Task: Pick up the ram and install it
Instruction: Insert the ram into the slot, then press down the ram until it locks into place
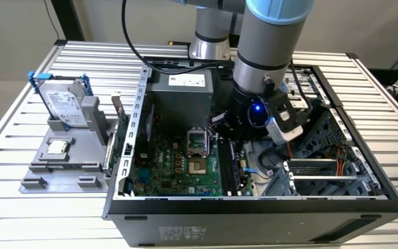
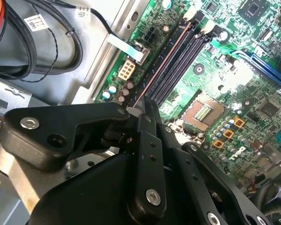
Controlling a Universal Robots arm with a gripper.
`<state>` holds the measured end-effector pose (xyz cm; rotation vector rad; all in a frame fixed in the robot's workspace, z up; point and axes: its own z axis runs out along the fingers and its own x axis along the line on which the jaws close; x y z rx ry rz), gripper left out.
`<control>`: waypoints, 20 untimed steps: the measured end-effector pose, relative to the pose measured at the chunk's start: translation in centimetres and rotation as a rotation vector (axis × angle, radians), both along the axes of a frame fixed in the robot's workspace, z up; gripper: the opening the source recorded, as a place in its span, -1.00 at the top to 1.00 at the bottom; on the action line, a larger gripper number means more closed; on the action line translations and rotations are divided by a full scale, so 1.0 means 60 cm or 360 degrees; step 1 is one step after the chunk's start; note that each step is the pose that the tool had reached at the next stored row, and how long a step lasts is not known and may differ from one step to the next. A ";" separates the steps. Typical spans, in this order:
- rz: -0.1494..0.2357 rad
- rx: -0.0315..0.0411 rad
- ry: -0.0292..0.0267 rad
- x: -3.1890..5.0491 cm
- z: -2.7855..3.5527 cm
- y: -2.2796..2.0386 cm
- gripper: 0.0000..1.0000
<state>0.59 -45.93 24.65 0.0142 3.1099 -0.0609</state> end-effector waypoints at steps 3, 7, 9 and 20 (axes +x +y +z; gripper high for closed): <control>0.0000 0.0010 0.00000 0.000 0.000 -0.0006 1.00; 0.0015 0.0085 0.00003 0.000 0.000 -0.0013 1.00; 0.0030 0.0111 0.00003 0.000 0.000 -0.0016 1.00; 0.0261 0.0146 0.00030 0.000 0.000 -0.0019 1.00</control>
